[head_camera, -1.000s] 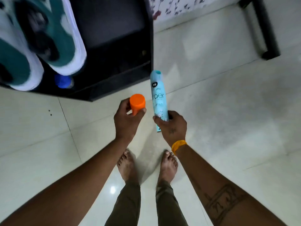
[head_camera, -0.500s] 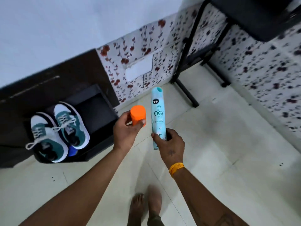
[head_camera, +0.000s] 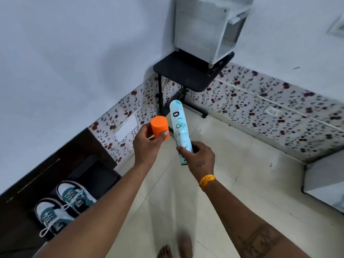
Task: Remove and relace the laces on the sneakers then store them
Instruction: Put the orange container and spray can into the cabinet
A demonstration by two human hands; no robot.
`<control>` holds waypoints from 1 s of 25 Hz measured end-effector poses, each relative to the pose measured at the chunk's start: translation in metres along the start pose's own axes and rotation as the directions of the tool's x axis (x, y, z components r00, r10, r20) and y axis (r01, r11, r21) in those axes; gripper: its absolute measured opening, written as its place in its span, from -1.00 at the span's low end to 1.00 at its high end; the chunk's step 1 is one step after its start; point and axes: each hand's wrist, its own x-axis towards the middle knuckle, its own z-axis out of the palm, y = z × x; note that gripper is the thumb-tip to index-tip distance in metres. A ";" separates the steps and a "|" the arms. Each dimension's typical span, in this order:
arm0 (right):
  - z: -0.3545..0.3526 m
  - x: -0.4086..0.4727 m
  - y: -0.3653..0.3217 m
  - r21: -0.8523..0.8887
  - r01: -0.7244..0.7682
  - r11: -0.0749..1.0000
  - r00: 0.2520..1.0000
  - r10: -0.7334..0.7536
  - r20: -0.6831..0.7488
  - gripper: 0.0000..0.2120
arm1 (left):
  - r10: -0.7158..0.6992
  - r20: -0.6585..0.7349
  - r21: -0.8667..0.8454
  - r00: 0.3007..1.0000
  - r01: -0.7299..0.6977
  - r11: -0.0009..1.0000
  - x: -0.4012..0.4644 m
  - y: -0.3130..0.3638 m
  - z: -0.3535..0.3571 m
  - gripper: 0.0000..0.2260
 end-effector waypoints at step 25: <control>-0.319 0.267 0.054 0.008 0.004 1.000 0.995 -0.003 -0.104 -0.49 | 0.073 0.108 -0.031 0.991 -0.070 0.997 0.068 0.164 0.397 -0.63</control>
